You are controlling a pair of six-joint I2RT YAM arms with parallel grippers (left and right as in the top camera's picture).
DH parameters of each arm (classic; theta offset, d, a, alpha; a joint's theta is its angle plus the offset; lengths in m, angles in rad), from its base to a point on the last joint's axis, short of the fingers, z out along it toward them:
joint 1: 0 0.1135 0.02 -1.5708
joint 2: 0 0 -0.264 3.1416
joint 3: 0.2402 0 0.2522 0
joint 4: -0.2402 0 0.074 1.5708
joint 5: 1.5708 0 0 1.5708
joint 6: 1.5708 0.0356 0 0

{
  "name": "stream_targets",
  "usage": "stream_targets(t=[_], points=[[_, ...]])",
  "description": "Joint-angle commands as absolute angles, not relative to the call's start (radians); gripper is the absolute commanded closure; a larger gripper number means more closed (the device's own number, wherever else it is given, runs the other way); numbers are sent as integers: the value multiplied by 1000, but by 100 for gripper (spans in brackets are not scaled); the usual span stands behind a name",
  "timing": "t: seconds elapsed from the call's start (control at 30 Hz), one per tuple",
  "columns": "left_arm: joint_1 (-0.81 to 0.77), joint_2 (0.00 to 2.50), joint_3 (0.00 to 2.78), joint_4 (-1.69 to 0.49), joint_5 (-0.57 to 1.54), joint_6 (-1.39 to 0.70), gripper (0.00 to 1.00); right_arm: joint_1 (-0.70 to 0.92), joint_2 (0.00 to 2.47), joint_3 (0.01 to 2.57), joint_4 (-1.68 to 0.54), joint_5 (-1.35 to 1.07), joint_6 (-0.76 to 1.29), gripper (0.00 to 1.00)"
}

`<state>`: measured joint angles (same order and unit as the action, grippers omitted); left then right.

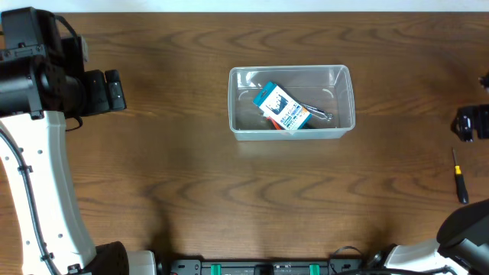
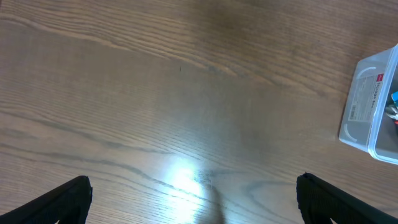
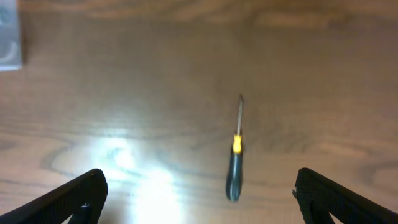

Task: Pack container
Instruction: 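Raise the right gripper and move it right over the yellow-handled screwdriver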

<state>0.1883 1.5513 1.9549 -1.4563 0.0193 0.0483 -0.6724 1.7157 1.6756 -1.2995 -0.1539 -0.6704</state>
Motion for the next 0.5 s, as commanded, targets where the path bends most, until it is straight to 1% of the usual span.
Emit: stream_targets(t=[0.0,0.17,0.47], points=[[191,1555,1974,-1457,18,39,2,-723,1691,1600,-1281,-81,-695,1],[191,1555,1974,-1457,18,39,2,-753,1692,1444,-1208,-8,-693,1],[191,1555,1974,-1457,18,39,2,-746,1695,1270,-1025,100,-743,1]])
